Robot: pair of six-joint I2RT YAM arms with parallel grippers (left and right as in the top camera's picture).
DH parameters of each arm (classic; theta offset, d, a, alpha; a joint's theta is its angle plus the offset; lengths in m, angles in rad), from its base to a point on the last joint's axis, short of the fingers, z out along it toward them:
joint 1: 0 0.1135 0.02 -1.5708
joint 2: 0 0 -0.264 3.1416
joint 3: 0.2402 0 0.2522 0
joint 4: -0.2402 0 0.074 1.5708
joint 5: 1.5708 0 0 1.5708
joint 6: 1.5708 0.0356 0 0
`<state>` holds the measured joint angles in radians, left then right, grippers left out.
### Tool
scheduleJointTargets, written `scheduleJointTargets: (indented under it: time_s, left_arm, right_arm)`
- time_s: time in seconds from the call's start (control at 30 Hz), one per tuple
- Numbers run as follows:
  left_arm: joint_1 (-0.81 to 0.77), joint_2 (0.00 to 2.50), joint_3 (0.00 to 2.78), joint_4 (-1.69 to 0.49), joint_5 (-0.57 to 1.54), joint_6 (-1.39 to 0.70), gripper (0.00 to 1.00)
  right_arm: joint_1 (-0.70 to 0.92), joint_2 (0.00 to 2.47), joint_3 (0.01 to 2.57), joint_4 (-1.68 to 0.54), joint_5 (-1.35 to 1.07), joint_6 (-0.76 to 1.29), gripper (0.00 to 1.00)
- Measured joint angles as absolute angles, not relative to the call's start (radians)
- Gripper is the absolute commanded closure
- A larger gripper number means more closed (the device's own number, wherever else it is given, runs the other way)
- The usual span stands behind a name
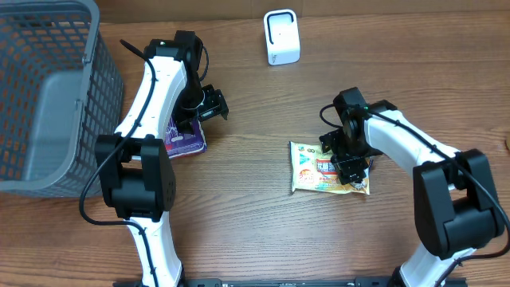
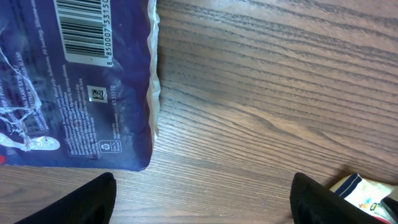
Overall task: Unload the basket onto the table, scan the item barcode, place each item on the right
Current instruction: 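Grasp the yellow bag with the right gripper and lift it, then hold the yellow bag up to the white scanner with the right gripper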
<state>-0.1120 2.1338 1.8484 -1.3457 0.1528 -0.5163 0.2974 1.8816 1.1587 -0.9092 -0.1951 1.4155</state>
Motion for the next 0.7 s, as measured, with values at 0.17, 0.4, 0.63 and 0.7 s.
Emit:
scheduleJointTargets:
  time_s: [0.17,0.4,0.63,0.7]
  left_arm:
    - [-0.112,2.134,1.848,-1.346,0.153,-0.516,0.16]
    - [-0.112,2.134,1.848,-1.345,0.153,-0.516,0.15]
    - [-0.112,2.134,1.848,-1.342,0.153,-0.516,0.16]
    - [-0.112,2.134,1.848,-1.341,0.153,-0.516,0.16]
  right_arm:
    - [0.305,1.87,1.143,-0.885,-0.213,1.422,0.85]
    - [0.307,1.858,1.151,-0.875,-0.229,1.33,0.96]
    - [0.309,1.9,1.257,-0.884,-0.274,0.955,0.96]
    - [0.308,1.909,1.337,-0.891,-0.289,0.803,0.96]
